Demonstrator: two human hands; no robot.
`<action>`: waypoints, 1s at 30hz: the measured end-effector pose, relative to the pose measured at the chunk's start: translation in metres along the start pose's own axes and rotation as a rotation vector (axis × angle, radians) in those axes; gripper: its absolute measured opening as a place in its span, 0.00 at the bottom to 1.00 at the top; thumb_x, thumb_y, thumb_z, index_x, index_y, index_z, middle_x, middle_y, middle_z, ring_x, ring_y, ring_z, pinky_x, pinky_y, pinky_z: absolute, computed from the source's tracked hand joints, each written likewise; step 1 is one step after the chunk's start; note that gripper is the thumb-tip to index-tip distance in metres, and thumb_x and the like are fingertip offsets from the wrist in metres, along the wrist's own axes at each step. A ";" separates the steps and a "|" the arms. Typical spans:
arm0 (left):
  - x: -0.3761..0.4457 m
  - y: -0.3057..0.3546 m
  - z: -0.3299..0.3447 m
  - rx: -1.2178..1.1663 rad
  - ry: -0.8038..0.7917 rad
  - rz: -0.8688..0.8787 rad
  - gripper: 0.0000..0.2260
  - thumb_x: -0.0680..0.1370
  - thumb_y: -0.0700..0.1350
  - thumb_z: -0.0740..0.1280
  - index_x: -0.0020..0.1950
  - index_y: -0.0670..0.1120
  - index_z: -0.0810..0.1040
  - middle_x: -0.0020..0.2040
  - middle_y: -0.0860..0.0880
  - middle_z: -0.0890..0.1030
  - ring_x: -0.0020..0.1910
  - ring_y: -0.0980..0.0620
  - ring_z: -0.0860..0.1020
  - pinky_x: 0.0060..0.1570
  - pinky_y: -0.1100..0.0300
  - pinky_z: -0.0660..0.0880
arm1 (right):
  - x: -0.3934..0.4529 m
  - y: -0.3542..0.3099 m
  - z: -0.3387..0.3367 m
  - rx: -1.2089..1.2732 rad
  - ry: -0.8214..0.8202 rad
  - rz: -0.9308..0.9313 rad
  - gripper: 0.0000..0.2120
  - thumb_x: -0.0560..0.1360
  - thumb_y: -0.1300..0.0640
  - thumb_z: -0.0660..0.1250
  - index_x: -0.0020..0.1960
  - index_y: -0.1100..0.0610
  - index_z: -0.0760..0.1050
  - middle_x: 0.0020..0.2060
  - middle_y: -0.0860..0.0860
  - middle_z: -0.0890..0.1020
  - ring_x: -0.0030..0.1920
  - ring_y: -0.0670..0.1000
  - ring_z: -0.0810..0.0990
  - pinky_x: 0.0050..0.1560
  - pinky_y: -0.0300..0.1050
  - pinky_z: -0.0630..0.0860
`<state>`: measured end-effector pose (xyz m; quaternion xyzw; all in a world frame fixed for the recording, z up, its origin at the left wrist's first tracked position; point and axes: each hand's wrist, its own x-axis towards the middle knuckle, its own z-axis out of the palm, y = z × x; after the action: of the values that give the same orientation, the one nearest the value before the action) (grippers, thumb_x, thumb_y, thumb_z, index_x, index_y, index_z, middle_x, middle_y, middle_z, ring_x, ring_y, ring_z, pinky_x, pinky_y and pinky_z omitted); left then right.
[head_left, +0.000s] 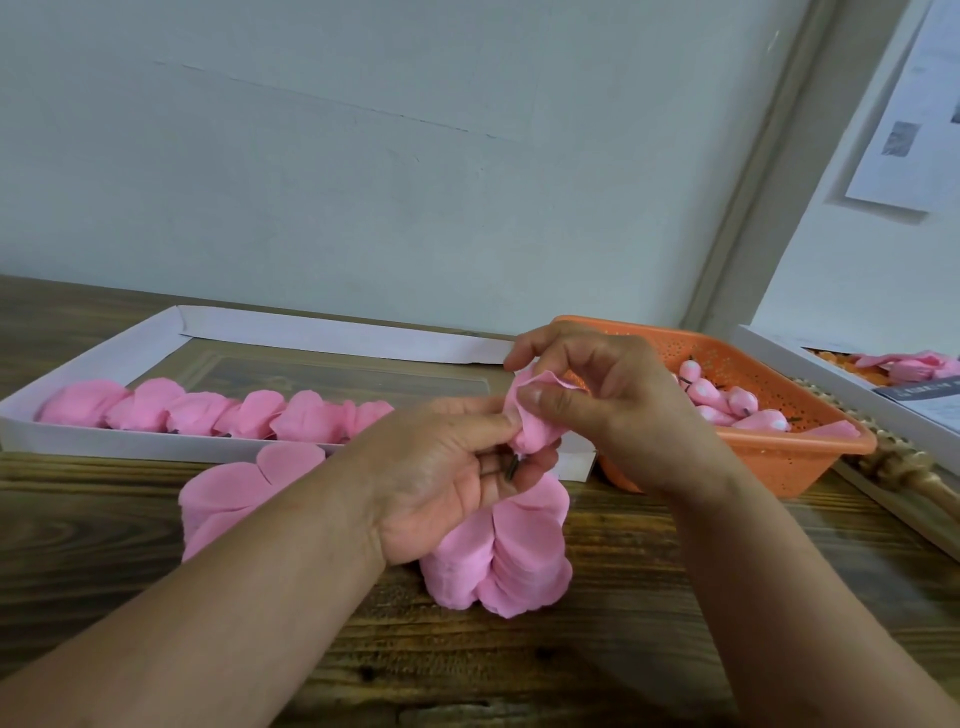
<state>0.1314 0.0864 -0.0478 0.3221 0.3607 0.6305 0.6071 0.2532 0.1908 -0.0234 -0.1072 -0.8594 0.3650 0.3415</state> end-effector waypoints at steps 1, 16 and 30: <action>0.000 0.000 0.000 0.014 -0.001 0.006 0.12 0.73 0.37 0.64 0.54 0.37 0.80 0.45 0.42 0.83 0.39 0.53 0.82 0.43 0.63 0.80 | 0.000 0.001 0.001 0.019 0.007 0.009 0.07 0.67 0.61 0.69 0.37 0.64 0.75 0.46 0.51 0.80 0.47 0.48 0.78 0.43 0.40 0.75; 0.000 -0.004 -0.003 0.049 0.030 -0.027 0.14 0.68 0.41 0.67 0.52 0.38 0.81 0.42 0.42 0.84 0.38 0.53 0.82 0.38 0.65 0.79 | 0.002 0.004 0.003 0.344 -0.019 0.092 0.08 0.69 0.64 0.70 0.32 0.57 0.79 0.36 0.53 0.81 0.38 0.47 0.79 0.41 0.24 0.72; 0.000 0.000 -0.003 0.092 0.047 -0.021 0.13 0.70 0.39 0.67 0.53 0.38 0.80 0.43 0.44 0.83 0.38 0.53 0.82 0.36 0.64 0.78 | 0.000 0.009 -0.011 0.351 -0.050 -0.008 0.18 0.63 0.63 0.67 0.52 0.56 0.79 0.55 0.55 0.81 0.56 0.52 0.77 0.57 0.46 0.73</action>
<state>0.1285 0.0866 -0.0494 0.3310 0.4069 0.6141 0.5898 0.2597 0.2029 -0.0240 -0.0332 -0.7913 0.5104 0.3350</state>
